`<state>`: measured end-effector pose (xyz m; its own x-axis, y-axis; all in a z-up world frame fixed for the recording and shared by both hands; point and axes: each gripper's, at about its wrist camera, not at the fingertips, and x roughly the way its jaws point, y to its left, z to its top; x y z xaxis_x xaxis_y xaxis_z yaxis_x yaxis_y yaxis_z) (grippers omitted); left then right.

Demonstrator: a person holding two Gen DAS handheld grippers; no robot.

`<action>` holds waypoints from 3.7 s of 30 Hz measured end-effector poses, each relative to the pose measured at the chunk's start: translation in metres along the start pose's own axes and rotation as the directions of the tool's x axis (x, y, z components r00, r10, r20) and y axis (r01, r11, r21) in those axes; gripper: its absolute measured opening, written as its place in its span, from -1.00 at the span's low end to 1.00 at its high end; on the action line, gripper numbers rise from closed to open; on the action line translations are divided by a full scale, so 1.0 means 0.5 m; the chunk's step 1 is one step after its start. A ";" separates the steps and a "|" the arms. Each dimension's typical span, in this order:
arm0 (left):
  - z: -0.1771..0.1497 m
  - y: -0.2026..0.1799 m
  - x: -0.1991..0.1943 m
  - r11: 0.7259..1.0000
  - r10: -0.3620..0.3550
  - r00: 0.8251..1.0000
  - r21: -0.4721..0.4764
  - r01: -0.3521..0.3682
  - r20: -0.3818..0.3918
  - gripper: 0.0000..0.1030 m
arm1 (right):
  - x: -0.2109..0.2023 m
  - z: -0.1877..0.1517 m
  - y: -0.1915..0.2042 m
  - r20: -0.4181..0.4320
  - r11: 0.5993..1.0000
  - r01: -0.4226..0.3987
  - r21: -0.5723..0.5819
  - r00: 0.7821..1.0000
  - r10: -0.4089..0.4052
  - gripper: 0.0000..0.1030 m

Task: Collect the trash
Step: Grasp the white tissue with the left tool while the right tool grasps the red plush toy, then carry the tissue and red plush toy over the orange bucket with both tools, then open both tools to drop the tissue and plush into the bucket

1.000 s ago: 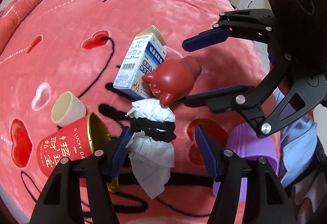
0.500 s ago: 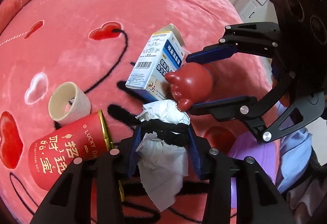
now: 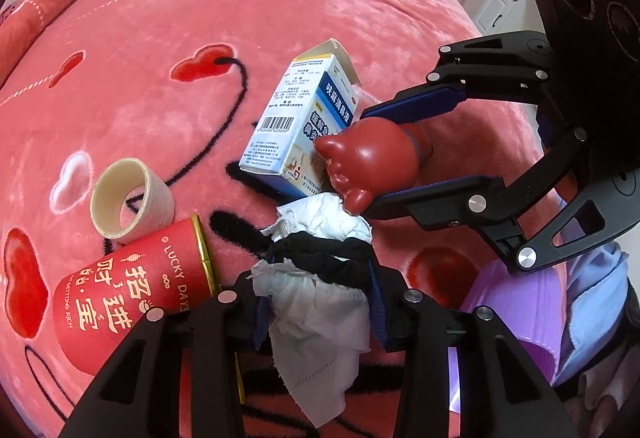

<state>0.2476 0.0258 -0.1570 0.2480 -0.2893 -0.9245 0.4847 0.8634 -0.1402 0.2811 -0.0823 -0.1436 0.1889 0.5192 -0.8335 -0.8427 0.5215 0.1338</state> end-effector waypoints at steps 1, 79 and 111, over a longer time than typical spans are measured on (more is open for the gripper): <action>-0.005 -0.003 -0.002 1.000 0.002 1.000 0.001 -0.002 0.000 -0.21 | -0.005 0.000 0.003 0.003 1.000 0.006 -0.004 1.000 -0.006 -0.07; 0.199 -0.985 0.151 0.694 -0.352 0.926 0.626 0.356 -0.136 -0.21 | -0.774 -1.043 -0.090 0.055 0.406 0.250 0.879 0.792 -0.608 -0.09; 0.202 -0.966 0.197 0.755 -0.305 0.941 0.565 0.332 -0.146 0.22 | -0.673 -1.066 -0.165 -0.026 0.337 0.256 0.906 0.829 -0.559 0.18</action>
<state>0.1228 -0.4615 -0.1446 -0.0368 -0.4748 -0.8793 0.9223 0.3226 -0.2128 0.0184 -0.6611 -0.1597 0.6149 0.1211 -0.7793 0.2210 0.9221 0.3177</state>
